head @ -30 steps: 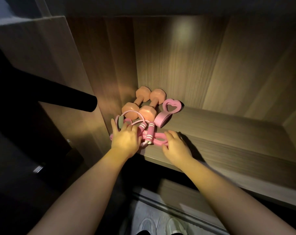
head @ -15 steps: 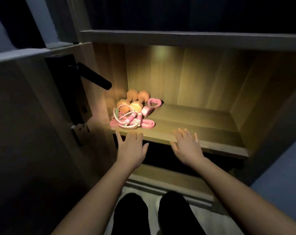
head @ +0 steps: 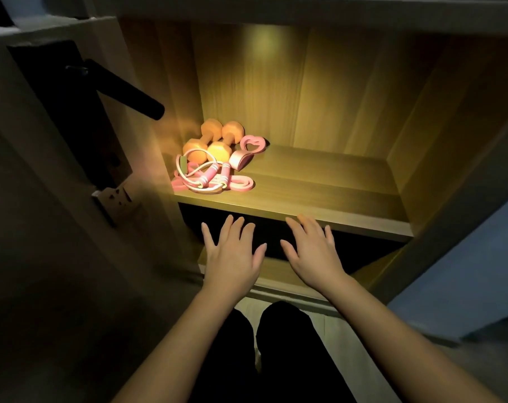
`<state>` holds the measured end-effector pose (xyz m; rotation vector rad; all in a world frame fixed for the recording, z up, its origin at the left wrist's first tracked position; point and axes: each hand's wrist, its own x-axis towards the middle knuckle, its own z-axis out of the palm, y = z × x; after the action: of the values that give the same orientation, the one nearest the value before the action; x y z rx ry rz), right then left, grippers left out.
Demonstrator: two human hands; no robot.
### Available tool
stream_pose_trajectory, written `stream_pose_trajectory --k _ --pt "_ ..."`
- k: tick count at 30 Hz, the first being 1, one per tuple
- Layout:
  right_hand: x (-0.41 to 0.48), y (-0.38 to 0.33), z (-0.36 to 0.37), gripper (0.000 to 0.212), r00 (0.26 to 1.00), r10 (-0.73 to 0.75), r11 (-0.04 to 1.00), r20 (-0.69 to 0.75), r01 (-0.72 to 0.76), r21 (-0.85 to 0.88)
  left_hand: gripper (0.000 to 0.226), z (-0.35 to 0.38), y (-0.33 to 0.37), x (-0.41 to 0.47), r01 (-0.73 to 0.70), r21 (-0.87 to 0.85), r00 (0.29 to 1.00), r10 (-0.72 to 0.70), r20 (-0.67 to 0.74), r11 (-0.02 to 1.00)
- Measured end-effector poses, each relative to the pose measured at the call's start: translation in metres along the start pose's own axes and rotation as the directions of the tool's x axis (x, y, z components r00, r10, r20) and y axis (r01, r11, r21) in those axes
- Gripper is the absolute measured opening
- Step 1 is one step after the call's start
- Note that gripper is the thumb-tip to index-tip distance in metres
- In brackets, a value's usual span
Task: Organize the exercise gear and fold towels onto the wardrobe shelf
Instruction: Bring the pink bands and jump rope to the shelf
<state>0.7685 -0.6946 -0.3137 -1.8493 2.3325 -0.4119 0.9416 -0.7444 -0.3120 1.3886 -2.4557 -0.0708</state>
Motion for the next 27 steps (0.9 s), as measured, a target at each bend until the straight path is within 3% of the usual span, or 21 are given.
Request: stream_pose_trajectory --k 4,7,14,21,27 --pt "0.052 0.0 0.008 0.059 0.992 0.028 0.996 0.124 -0.018 -0.084 0.053 0.01 -0.007 0.047 0.041 0.058 0.986 -0.05 0.157 0.997" --pt "0.076 -0.005 -0.008 0.063 0.963 0.055 0.991 0.263 -0.02 -0.135 0.062 -0.005 -0.009 0.079 0.069 0.115 0.933 -0.105 0.343 0.991" --pt "0.08 -0.03 -0.121 0.065 0.899 0.099 0.983 0.427 -0.022 -0.18 0.067 -0.109 0.018 0.116 -0.027 0.138 0.819 -0.057 0.57 0.99" --pt "0.053 -0.047 -0.218 0.062 0.902 0.207 0.978 0.378 -0.181 -0.104 0.066 -0.194 0.042 0.126 -0.116 0.029 0.78 0.073 0.622 0.993" --pt "0.03 -0.036 -0.245 0.062 0.91 0.322 0.943 0.261 -0.331 -0.009 0.064 -0.204 0.059 0.131 -0.196 -0.079 0.781 0.205 0.589 0.977"
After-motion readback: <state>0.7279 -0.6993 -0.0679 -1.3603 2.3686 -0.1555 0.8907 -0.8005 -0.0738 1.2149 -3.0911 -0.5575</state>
